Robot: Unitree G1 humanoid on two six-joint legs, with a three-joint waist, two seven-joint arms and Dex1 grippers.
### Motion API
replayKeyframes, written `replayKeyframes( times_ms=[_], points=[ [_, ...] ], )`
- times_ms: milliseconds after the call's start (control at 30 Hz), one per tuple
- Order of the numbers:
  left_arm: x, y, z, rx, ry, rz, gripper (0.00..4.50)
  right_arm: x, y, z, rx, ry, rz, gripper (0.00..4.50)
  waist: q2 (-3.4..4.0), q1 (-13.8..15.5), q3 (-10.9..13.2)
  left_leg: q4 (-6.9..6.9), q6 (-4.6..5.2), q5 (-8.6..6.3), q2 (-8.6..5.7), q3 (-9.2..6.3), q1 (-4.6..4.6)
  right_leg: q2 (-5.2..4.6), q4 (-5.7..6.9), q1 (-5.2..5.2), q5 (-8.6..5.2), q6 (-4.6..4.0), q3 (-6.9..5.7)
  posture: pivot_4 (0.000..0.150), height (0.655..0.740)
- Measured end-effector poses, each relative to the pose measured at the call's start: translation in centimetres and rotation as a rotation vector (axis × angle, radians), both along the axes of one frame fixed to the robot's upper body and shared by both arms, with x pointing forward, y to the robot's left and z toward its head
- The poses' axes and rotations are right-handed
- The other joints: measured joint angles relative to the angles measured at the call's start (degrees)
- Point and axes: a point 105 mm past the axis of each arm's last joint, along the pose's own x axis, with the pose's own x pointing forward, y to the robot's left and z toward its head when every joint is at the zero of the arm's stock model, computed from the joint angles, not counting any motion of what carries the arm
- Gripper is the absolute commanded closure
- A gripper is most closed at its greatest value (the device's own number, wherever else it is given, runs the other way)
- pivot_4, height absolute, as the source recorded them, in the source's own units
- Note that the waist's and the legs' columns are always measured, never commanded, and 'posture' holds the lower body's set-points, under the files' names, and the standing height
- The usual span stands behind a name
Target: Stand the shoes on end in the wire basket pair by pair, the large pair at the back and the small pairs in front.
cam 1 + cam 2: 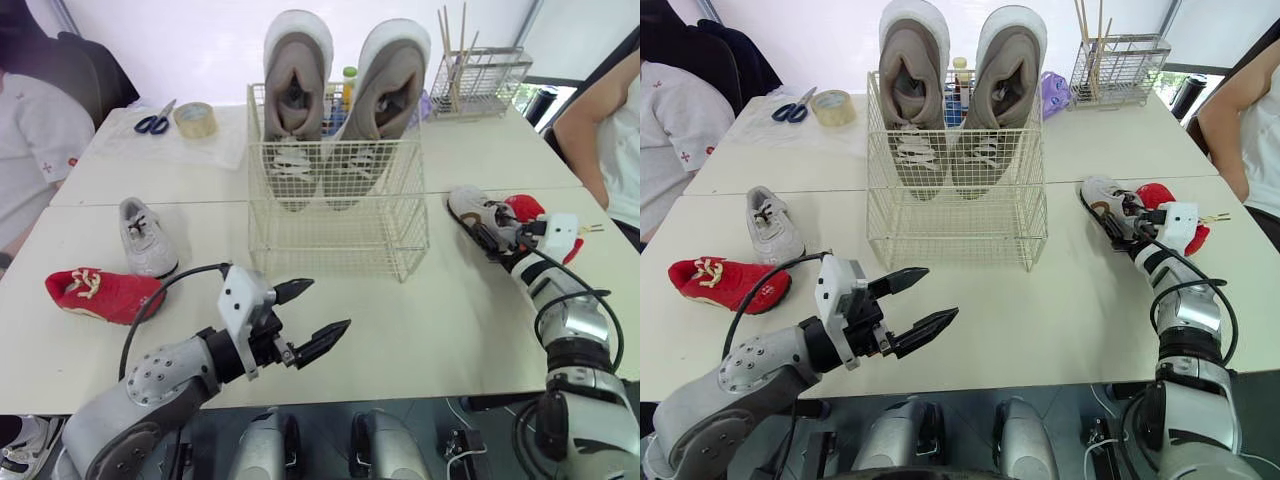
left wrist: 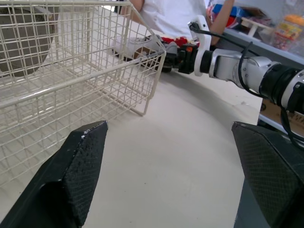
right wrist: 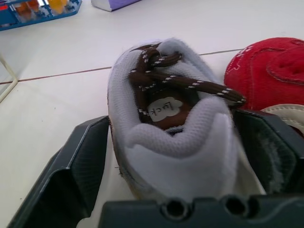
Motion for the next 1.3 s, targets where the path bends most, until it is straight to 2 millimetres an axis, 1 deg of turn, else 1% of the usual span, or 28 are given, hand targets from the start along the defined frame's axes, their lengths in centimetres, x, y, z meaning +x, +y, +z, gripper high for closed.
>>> replayKeyframes(
  times_ms=[33, 67, 167, 200, 233, 300, 333, 367, 400, 433, 500, 533, 600, 633, 700, 733, 833, 900, 933, 967, 1000, 1067, 1100, 1167, 1233, 1300],
  points=[
    [0.0, 0.0, 0.0, 0.001, 0.003, 0.001, 0.0, 0.1, 0.0, 0.0, -0.01, -0.005, 0.002, 1.79, 0.0, -0.04, 0.0, 0.0, -0.01, 0.01, 0.0, 0.0, 0.0, 0.0, 0.0, 0.0, 0.0, 0.0, 0.0, 0.15, 0.74],
    [0.0, 0.0, -0.1, 0.002, 0.006, 0.003, 0.0, 0.1, 0.0, 0.1, -0.02, -0.009, 0.004, 2.39, 0.0, -0.11, 0.0, 0.0, -0.04, 0.02, 0.0, 0.0, 0.0, 0.0, 0.0, 0.0, 0.0, 0.0, 0.0, 0.15, 0.74],
    [0.0, 0.0, -0.1, -0.004, 0.021, 0.007, 0.0, 0.2, 0.1, 0.2, -0.052, -0.021, 0.012, 3.6, 0.0, -0.29, 0.0, -0.01, -0.07, 0.04, 0.02, -0.01, 0.0, 0.0, 0.0, 0.0, 0.0, 0.0, 0.0, 0.15, 0.74],
    [0.0, 0.1, 0.0, -0.009, 0.03, 0.006, 0.0, 0.2, 0.3, 0.2, -0.072, -0.022, 0.02, 3.86, -0.01, -0.41, 0.0, -0.01, -0.07, 0.04, 0.02, -0.01, 0.0, 0.0, 0.0, 0.0, 0.0, 0.0, 0.0, 0.15, 0.74],
    [0.0, 0.2, 0.1, -0.018, 0.034, 0.006, 0.0, 0.2, 0.4, 0.3, -0.102, -0.025, 0.03, 4.02, -0.01, -0.58, 0.0, -0.01, -0.07, 0.04, 0.03, -0.01, 0.0, -0.01, 0.0, 0.0, 0.0, 0.01, 0.0, 0.15, 0.74],
    [-0.1, 0.7, 0.9, -0.06, 0.045, 0.008, 0.0, 0.2, 0.7, 0.6, -0.164, -0.032, 0.057, 4.02, 0.0, -0.84, 0.01, -0.03, -0.09, 0.05, 0.03, -0.02, 0.0, -0.04, 0.01, 0.0, 0.0, 0.01, 0.0, 0.15, 0.74],
    [-0.1, 1.1, 1.7, -0.089, 0.046, 0.009, 0.0, 0.1, 0.4, 1.0, -0.189, -0.031, 0.067, 4.02, 0.03, -0.87, 0.05, -0.05, -0.1, 0.05, 0.02, -0.02, 0.0, -0.07, 0.02, -0.01, 0.0, 0.01, 0.0, 0.15, 0.74],
    [-0.1, 1.6, 2.4, -0.114, 0.047, 0.012, 0.0, 0.2, 0.0, 1.8, -0.203, -0.045, 0.066, 4.02, 0.12, -0.89, 0.12, -0.05, -0.1, 0.06, 0.0, -0.02, 0.0, -0.09, 0.01, -0.01, 0.0, 0.01, 0.01, 0.15, 0.74],
    [-0.2, 2.1, 3.1, -0.13, 0.046, 0.017, 0.0, 0.3, -0.4, 3.0, -0.218, -0.069, 0.06, 4.02, 0.27, -0.99, 0.23, -0.04, -0.1, 0.06, -0.03, -0.01, 0.0, -0.14, 0.02, -0.02, 0.0, 0.01, 0.02, 0.15, 0.74],
    [-0.3, 2.5, 3.7, -0.147, 0.047, 0.016, 0.0, 0.6, -0.7, 4.8, -0.222, -0.109, 0.061, 4.02, 0.38, -1.03, 0.3, -0.04, -0.1, 0.06, -0.06, 0.0, 0.0, -0.17, 0.02, -0.02, 0.0, 0.01, 0.01, 0.15, 0.74],
    [-0.5, 3.0, 4.7, -0.177, 0.051, -0.001, 0.0, 1.0, -0.5, 9.8, -0.236, -0.231, 0.104, 4.02, 0.5, -1.21, 0.39, -0.08, -0.1, 0.06, -0.07, 0.01, -0.01, -0.15, 0.03, -0.06, 0.0, 0.02, 0.02, 0.15, 0.74],
    [-0.7, 3.3, 5.0, -0.179, 0.059, -0.012, 0.0, 0.8, 0.4, 13.6, -0.257, -0.311, 0.19, 4.02, 0.55, -1.25, 0.42, -0.15, -0.11, 0.06, -0.06, 0.01, -0.01, -0.12, 0.02, -0.1, 0.0, 0.02, 0.02, 0.15, 0.74],
    [-0.4, 3.7, 5.0, -0.171, 0.082, -0.01, 0.0, -0.8, 2.7, 19.4, -0.336, -0.419, 0.362, 4.02, 0.57, -1.09, 0.44, -0.41, -0.2, 0.12, -0.06, 0.01, 0.09, -0.1, 0.0, -0.12, 0.0, 0.02, 0.01, 0.15, 0.74],
    [-0.3, 3.9, 4.8, -0.168, 0.094, -0.005, 0.0, -1.9, 4.1, 21.8, -0.38, -0.461, 0.444, 4.02, 0.51, -0.94, 0.43, -0.58, -0.28, 0.16, -0.06, 0.0, 0.15, -0.09, -0.05, -0.11, -0.01, 0.01, 0.0, 0.15, 0.74],
    [-0.2, 4.1, 4.7, -0.172, 0.114, -0.01, 0.0, -3.7, 6.4, 24.8, -0.441, -0.506, 0.576, 4.02, 0.33, -0.78, 0.4, -0.65, -0.34, 0.19, -0.02, -0.06, 0.15, -0.04, -0.09, -0.1, -0.05, -0.06, -0.07, 0.15, 0.74],
    [-0.2, 4.2, 4.7, -0.172, 0.121, -0.013, 0.0, -4.4, 7.4, 25.6, -0.462, -0.503, 0.638, 4.02, 0.27, -0.75, 0.41, -0.65, -0.34, 0.19, -0.02, -0.06, 0.15, -0.04, -0.11, -0.1, -0.06, -0.08, -0.09, 0.15, 0.74],
    [0.1, 4.6, 4.7, -0.173, 0.138, -0.015, 0.0, -6.1, 10.2, 26.6, -0.476, -0.445, 0.828, 4.02, 0.29, -0.89, 0.44, -0.64, -0.07, 0.03, -0.09, 0.0, 0.13, -0.15, -0.12, -0.13, -0.06, -0.09, -0.05, 0.15, 0.74],
    [0.4, 5.2, 5.0, -0.177, 0.133, -0.003, 0.0, -7.8, 12.3, 27.3, -0.512, -0.421, 0.952, 4.02, 0.3, -0.93, 0.45, -0.66, -0.06, 0.03, -0.08, 0.0, 0.1, -0.22, -0.12, -0.2, -0.07, -0.11, -0.05, 0.15, 0.74],
    [0.5, 5.5, 5.1, -0.184, 0.134, 0.001, 0.0, -9.4, 13.4, 27.5, -0.531, -0.395, 1.041, 4.02, 0.26, -0.8, 0.47, -0.69, -0.07, 0.03, -0.06, -0.05, 0.08, -0.24, -0.12, -0.2, -0.09, -0.14, -0.09, 0.15, 0.74],
    [0.7, 6.1, 5.3, -0.199, 0.136, 0.012, 0.0, -11.2, 14.8, 27.1, -0.55, -0.349, 1.158, 4.02, 0.23, -0.76, 0.49, -0.71, -0.07, 0.02, -0.06, -0.08, 0.03, -0.27, -0.13, -0.24, -0.11, -0.16, -0.13, 0.15, 0.74],
    [0.9, 6.7, 5.4, -0.202, 0.138, 0.028, 0.0, -12.5, 15.9, 26.7, -0.568, -0.324, 1.251, 4.02, 0.19, -0.84, 0.52, -0.72, -0.07, 0.02, -0.05, -0.09, -0.02, -0.29, -0.12, -0.28, -0.12, -0.18, -0.14, 0.15, 0.74],
    [1.1, 7.9, 5.7, -0.205, 0.138, 0.057, 0.0, -14.9, 17.6, 25.8, -0.602, -0.298, 1.42, 4.02, 0.07, -0.95, 0.59, -0.71, -0.07, 0.02, -0.05, -0.09, -0.04, -0.3, -0.13, -0.3, -0.12, -0.18, -0.15, 0.15, 0.74],
    [1.0, 8.3, 5.9, -0.209, 0.142, 0.062, 0.0, -15.6, 17.9, 25.3, -0.614, -0.282, 1.473, 4.02, -0.01, -0.99, 0.6, -0.7, -0.07, 0.02, -0.06, -0.08, -0.04, -0.32, -0.16, -0.29, -0.12, -0.18, -0.14, 0.15, 0.74],
    [1.0, 9.1, 6.5, -0.232, 0.141, 0.061, 0.0, -15.8, 18.3, 24.1, -0.617, -0.239, 1.524, 4.02, -0.1, -1.0, 0.6, -0.66, -0.07, 0.01, -0.08, -0.07, -0.04, -0.37, -0.19, -0.28, -0.21, -0.34, -0.14, 0.15, 0.74],
    [0.8, 9.6, 7.2, -0.261, 0.148, 0.043, 0.0, -15.4, 18.7, 22.9, -0.613, -0.205, 1.561, 4.02, -0.13, -0.92, 0.62, -0.65, -0.07, 0.02, -0.09, -0.05, -0.04, -0.39, -0.21, -0.28, -0.21, -0.34, -0.14, 0.15, 0.74],
    [0.7, 9.9, 8.0, -0.32, 0.16, 0.01, 0.0, -15.1, 19.5, 22.0, -0.604, -0.212, 1.611, 4.02, -0.12, -0.87, 0.63, -0.66, -0.14, 0.06, -0.09, -0.06, -0.06, -0.38, -0.19, -0.3, -0.21, -0.34, -0.14, 0.15, 0.74]
  ],
)
